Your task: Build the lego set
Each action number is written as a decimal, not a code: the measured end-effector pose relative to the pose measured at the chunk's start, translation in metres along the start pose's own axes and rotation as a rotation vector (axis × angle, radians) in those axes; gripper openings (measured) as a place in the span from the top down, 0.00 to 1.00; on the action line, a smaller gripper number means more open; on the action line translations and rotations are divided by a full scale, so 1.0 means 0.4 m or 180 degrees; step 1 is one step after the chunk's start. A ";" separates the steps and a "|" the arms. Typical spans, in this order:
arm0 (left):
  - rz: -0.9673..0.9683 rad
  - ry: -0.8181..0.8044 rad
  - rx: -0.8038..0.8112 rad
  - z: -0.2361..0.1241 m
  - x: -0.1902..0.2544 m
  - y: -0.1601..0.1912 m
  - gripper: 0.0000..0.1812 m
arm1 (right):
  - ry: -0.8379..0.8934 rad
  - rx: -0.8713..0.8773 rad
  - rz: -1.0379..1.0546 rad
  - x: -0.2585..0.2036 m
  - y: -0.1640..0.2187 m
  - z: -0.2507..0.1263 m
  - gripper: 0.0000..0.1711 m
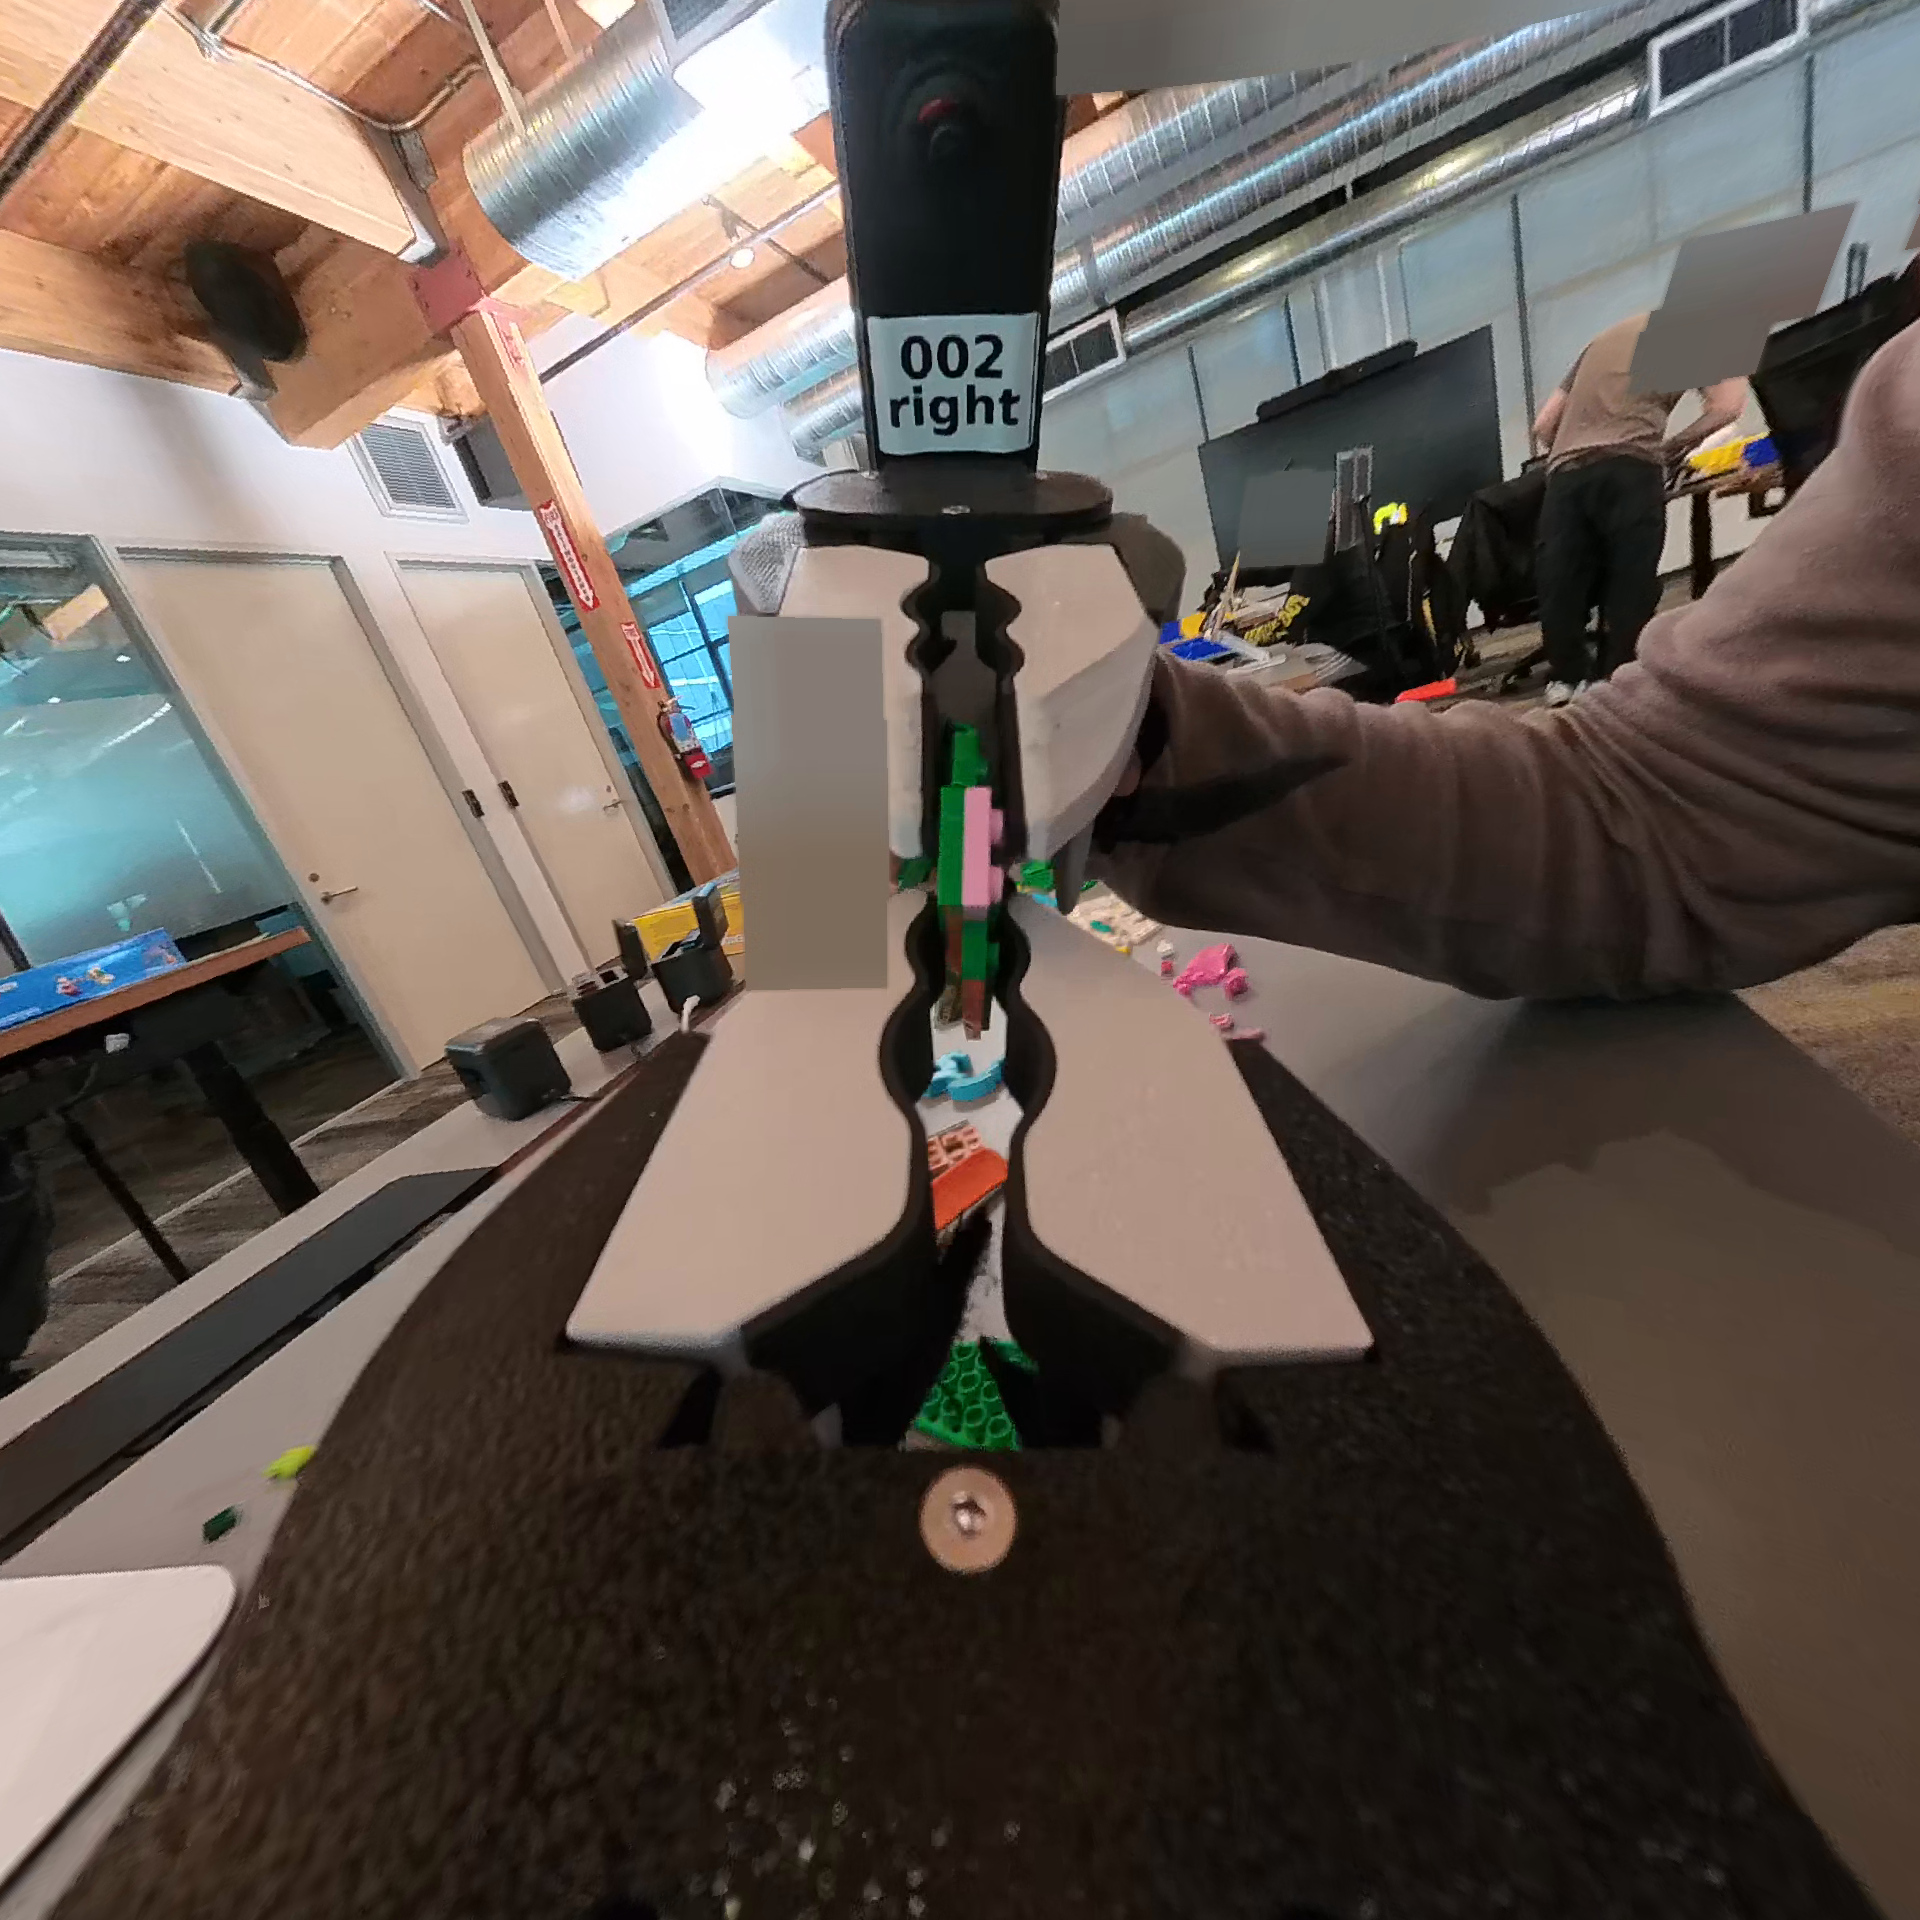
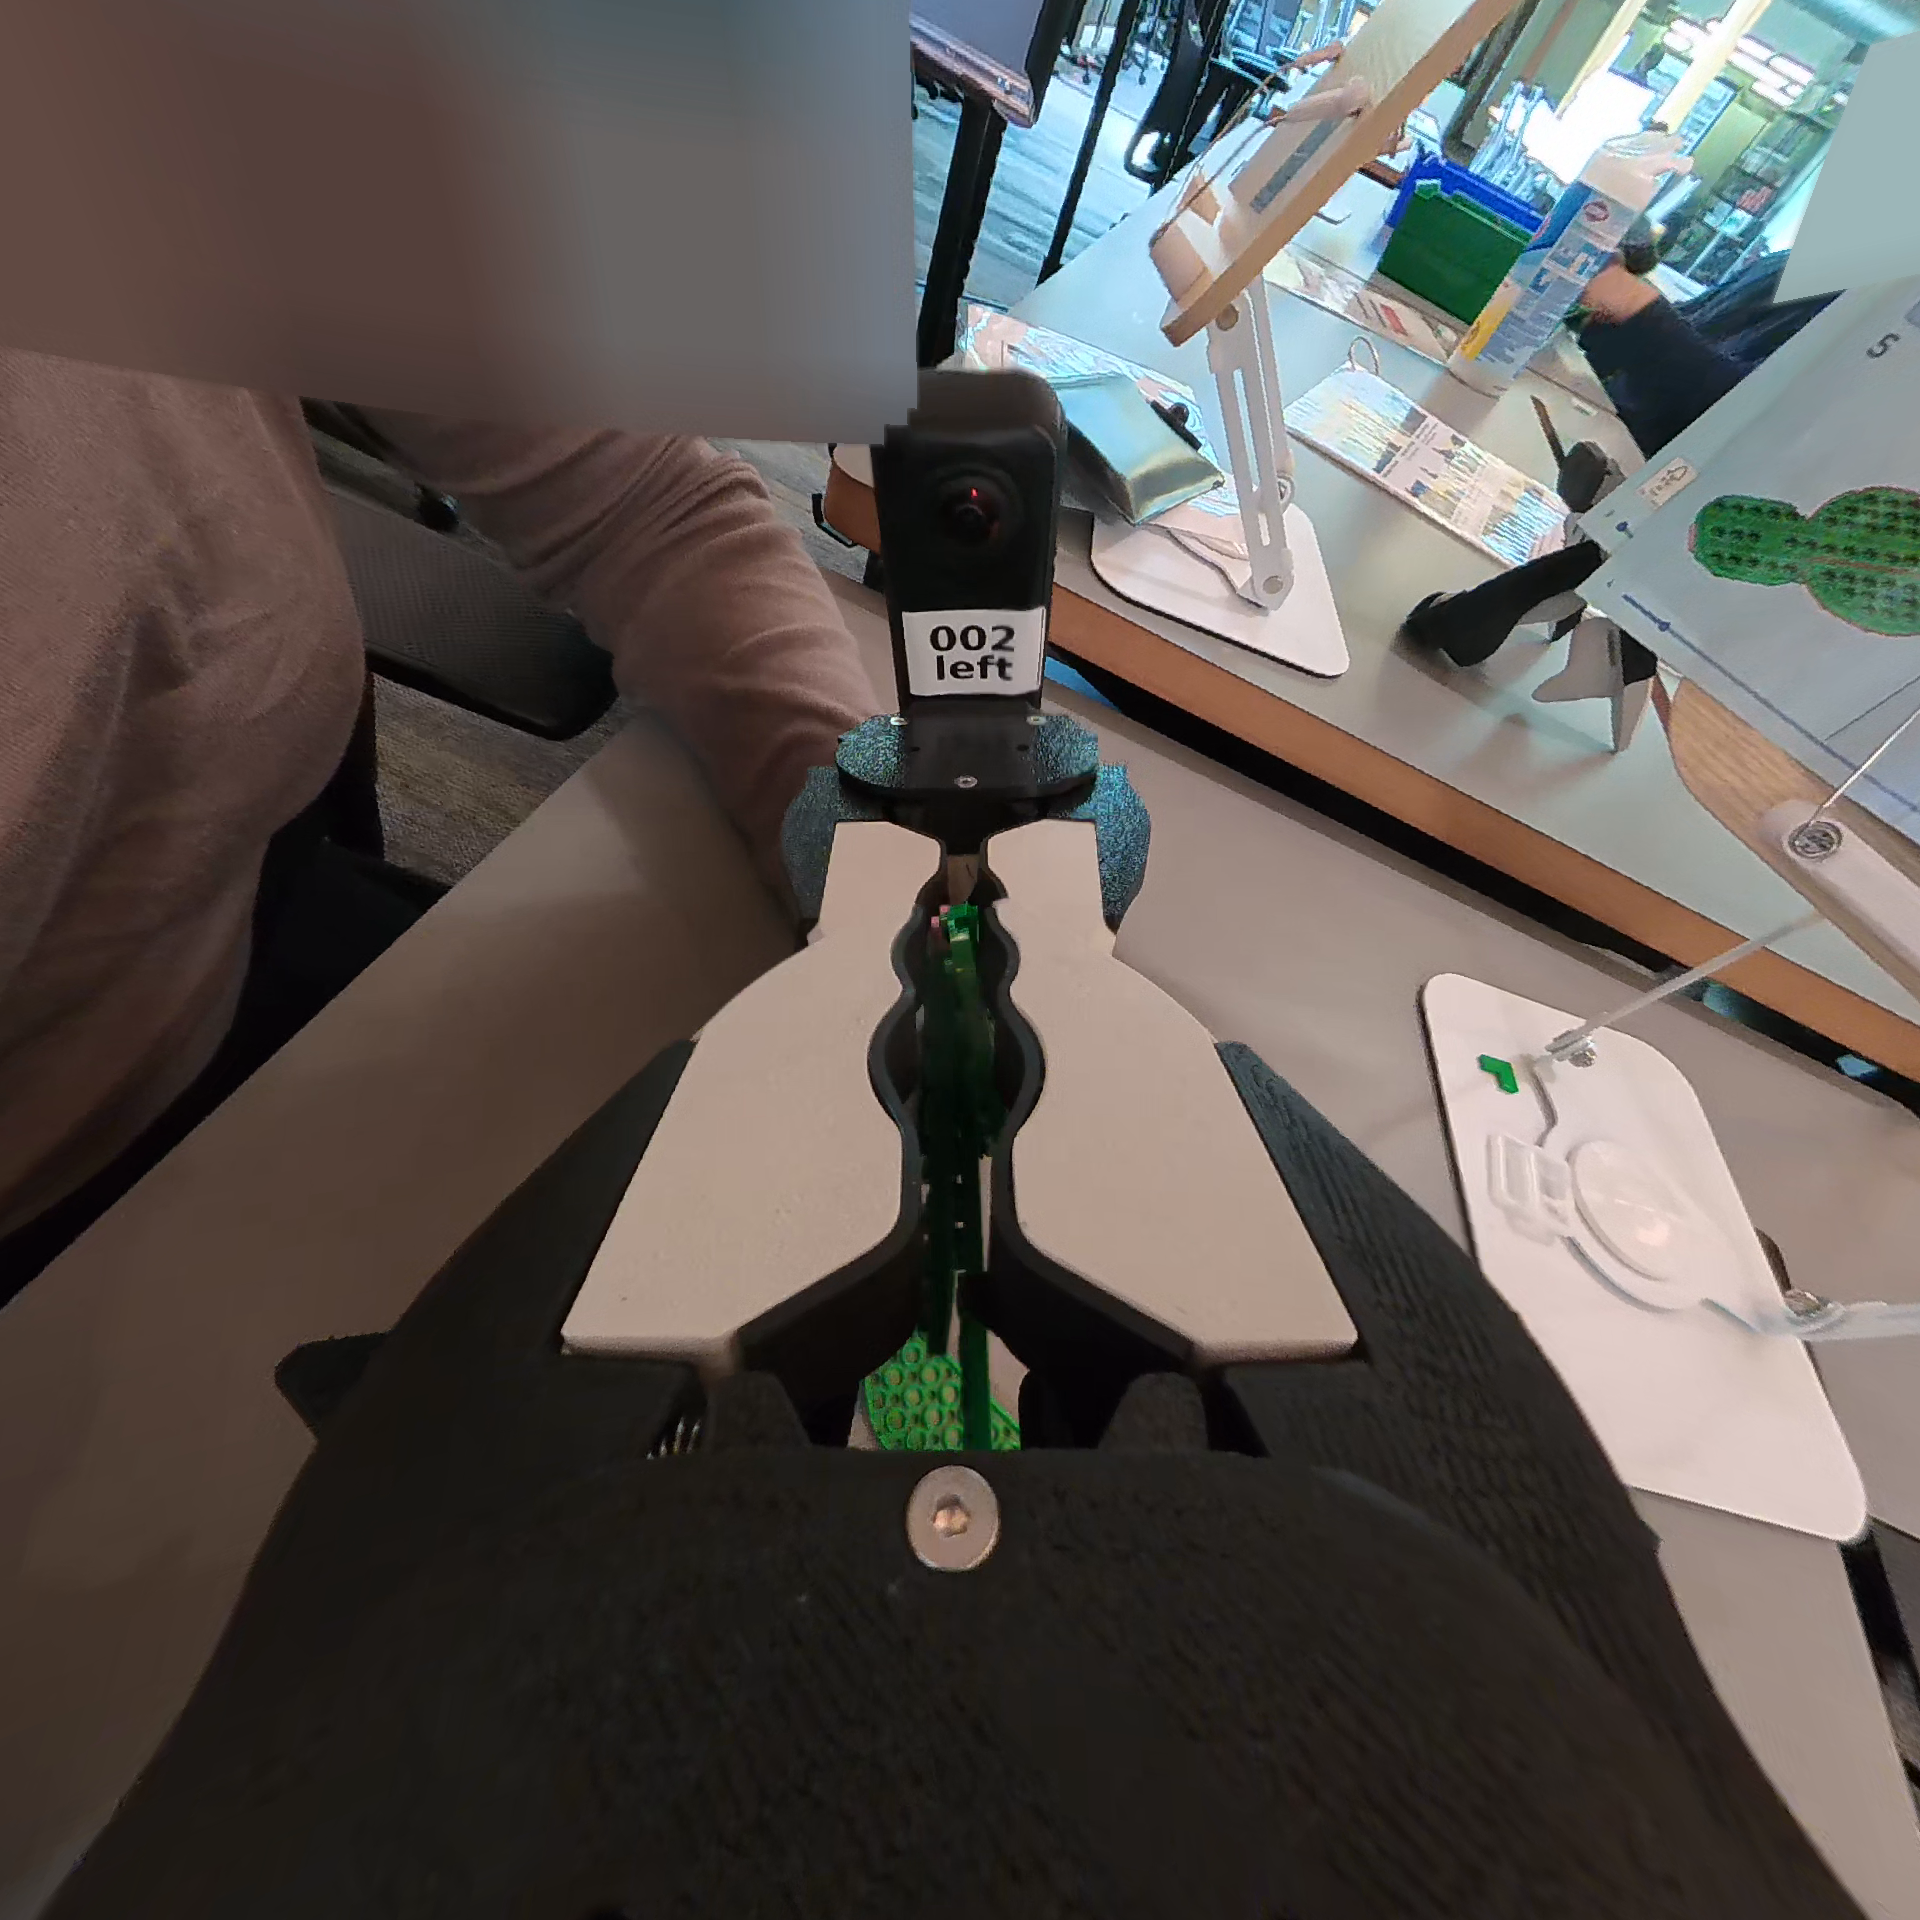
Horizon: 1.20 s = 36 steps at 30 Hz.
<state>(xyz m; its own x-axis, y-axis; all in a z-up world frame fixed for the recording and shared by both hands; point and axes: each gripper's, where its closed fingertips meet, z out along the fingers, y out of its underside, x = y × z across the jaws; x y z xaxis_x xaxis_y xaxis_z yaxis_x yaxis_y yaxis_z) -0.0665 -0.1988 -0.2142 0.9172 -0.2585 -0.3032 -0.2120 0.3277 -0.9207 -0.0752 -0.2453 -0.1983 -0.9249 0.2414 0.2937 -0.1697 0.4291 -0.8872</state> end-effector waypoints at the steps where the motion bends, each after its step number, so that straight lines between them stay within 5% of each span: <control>1: -0.0041 -0.0007 0.0027 0.000 -0.002 -0.002 0.95 | 0.0003 0.0018 0.0032 0.002 -0.002 0.000 0.96; 17: 0.0076 -0.0024 0.0085 -0.003 0.002 -0.010 0.96 | -0.0067 0.0107 0.0139 -0.006 -0.010 0.004 0.96; 24: -0.0286 -0.0033 0.0342 -0.015 -0.016 -0.037 0.96 | 0.0070 0.0100 0.0234 0.013 -0.008 0.012 0.83; 36: -0.0514 -0.0019 0.0510 -0.025 -0.033 -0.052 0.96 | 0.0242 0.0198 0.0190 0.039 -0.015 -0.002 0.96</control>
<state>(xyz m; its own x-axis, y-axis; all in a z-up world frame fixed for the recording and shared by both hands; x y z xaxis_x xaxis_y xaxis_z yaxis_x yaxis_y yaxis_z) -0.0774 -0.2114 -0.1936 0.9369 -0.3142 -0.1530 -0.0063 0.4228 -0.9062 -0.0884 -0.2433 -0.1880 -0.9060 0.3312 0.2636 -0.1380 0.3576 -0.9236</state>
